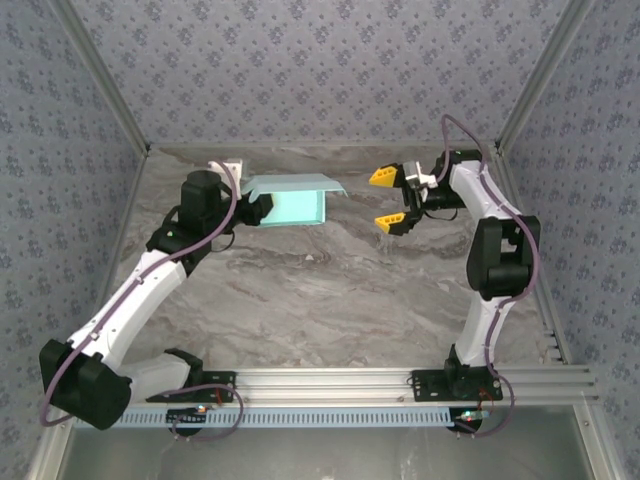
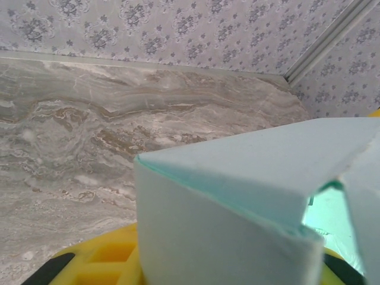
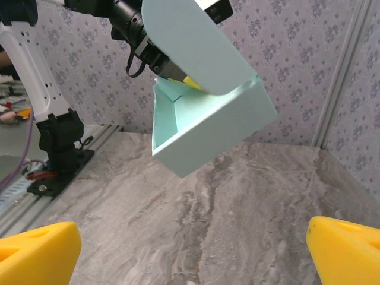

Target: Fold the paper box

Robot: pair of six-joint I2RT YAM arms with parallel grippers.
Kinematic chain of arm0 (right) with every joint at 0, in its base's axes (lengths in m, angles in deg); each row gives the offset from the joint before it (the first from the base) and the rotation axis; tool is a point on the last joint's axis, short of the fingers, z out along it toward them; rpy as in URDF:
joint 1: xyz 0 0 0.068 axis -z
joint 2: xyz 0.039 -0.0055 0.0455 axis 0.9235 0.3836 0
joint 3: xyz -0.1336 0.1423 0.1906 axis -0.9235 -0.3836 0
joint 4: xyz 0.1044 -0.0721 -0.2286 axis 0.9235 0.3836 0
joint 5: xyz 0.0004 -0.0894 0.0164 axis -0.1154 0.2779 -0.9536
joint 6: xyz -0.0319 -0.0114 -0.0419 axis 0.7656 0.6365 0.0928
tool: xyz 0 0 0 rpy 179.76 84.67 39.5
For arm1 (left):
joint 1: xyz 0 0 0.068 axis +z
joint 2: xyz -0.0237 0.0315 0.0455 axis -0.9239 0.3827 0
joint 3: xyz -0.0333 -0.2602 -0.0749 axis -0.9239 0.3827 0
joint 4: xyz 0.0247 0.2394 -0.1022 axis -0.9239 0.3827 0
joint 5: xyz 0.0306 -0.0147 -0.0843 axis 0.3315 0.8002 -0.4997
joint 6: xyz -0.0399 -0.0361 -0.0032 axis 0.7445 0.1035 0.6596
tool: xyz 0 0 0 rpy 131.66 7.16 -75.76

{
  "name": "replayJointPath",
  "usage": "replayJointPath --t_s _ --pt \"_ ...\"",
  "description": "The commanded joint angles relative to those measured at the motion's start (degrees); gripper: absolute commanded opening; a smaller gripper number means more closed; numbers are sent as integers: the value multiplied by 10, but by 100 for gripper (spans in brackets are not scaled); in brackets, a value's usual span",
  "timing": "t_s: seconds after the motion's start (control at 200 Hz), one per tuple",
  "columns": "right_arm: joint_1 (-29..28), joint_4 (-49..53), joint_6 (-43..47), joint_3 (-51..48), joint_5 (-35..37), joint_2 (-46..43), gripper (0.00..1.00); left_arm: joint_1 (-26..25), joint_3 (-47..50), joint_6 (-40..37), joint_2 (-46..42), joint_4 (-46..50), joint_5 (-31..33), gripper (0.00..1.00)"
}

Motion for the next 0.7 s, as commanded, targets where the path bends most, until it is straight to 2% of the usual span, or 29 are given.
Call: replayJointPath --t_s 0.0,0.16,0.28,0.355,0.44,0.605,0.7 --pt "2 -69 371 18 -78 -22 100 2 2 -14 -10 2 8 29" --pt "-16 -147 371 23 -79 -34 100 1 11 -14 -14 1 5 29" --pt "-40 -98 371 58 -79 -17 100 1 19 -10 -14 -5 -2 29" --pt "-49 -106 371 63 -76 -2 100 1 22 -9 -15 -8 -6 29" --pt "-51 -139 372 70 -62 6 100 2 20 -9 -15 -6 -11 29" --pt "-59 -235 372 54 -78 -22 100 1 20 -8 -16 -1 -15 29" --pt "-70 -298 372 46 0 -53 100 1 24 -4 -18 -5 -15 29"
